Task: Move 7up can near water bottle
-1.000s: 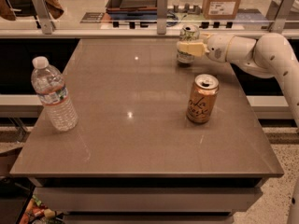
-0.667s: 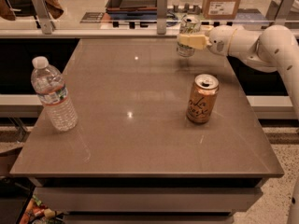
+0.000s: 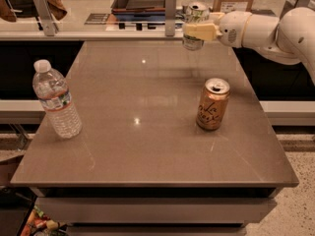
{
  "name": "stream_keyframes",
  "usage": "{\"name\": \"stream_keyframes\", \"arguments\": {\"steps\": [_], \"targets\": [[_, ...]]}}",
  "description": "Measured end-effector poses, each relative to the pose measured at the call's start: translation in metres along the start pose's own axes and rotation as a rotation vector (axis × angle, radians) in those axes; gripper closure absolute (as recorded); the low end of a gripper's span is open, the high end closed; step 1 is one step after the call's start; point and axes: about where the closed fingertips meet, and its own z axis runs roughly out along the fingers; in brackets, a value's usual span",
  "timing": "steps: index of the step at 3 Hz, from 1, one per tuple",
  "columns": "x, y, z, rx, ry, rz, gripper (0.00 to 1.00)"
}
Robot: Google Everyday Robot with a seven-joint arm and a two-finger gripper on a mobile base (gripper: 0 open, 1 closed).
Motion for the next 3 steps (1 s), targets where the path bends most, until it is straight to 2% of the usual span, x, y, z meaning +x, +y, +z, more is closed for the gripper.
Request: {"name": "stream_keyframes", "arguments": {"steps": [1,3], "targets": [[-0.017,0.036,0.000,0.001,0.021,-0.024,1.00],[-0.033,0.120,0.005,-0.005,0.048,-0.063,1.00]]}}
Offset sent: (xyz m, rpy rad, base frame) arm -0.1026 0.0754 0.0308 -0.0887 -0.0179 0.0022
